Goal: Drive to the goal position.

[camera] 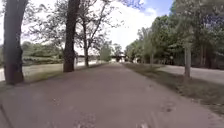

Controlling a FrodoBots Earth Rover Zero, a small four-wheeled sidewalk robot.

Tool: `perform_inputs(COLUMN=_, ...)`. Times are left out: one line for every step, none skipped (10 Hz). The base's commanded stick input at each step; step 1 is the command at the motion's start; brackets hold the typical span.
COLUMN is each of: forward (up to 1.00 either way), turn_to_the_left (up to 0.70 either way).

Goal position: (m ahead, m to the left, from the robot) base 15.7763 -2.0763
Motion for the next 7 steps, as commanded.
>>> perform_inputs(forward=0.00, turn_to_the_left=0.00)
perform_inputs(forward=0.00, turn_to_the_left=0.00)
perform_inputs(forward=0.00, turn_to_the_left=0.00)
perform_inputs(forward=0.00, turn_to_the_left=0.00)
perform_inputs(forward=0.00, turn_to_the_left=0.00)
perform_inputs(forward=0.00, turn_to_the_left=0.00)
perform_inputs(forward=0.00, turn_to_the_left=0.00)
